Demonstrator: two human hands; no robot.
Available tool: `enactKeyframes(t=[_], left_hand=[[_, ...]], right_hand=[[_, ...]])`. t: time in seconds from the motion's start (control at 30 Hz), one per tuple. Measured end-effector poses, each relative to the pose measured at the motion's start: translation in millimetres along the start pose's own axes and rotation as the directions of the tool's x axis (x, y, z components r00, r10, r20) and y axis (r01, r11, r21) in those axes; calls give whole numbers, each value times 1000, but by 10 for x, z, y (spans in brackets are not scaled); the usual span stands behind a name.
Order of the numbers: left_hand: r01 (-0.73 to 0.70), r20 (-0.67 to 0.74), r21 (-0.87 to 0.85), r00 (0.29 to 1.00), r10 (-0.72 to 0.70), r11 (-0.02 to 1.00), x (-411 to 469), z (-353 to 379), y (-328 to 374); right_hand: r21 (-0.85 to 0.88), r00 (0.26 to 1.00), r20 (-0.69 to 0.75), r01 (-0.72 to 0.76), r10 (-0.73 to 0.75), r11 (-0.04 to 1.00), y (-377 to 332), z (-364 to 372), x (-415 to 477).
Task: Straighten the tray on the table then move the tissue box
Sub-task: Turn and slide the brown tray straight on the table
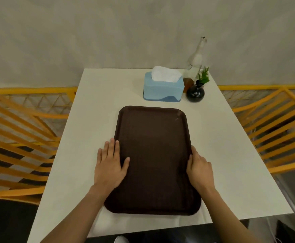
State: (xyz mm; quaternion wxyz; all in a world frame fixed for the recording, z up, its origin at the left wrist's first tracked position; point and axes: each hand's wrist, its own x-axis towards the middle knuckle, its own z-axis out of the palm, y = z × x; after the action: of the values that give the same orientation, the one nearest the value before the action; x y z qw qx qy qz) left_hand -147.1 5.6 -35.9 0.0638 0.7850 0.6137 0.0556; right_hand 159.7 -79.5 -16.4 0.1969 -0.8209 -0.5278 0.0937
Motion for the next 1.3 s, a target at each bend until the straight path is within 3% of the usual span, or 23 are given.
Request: enactKeyframes(t=[0.57,0.83,1.07,1.3], left_hand=[[275,-29,-79,960,-278,958,219,-138,-695],[290,-8,-88,956,-292,953,327,-292,-1237],[206,-24,-123,977,-211,971,309,-411,-1617],[147,27,-145,989,-145,978,179,-354,-1693]], right_hand=[[-100,987,91,141,-132,985,-794,415,645],[-146,984,114,154,-138,977,-1318,615,643],[-78,989,87,123,-116,989,-1576,663,552],[-161,978,173,141,-113,977,-1611,842,193]])
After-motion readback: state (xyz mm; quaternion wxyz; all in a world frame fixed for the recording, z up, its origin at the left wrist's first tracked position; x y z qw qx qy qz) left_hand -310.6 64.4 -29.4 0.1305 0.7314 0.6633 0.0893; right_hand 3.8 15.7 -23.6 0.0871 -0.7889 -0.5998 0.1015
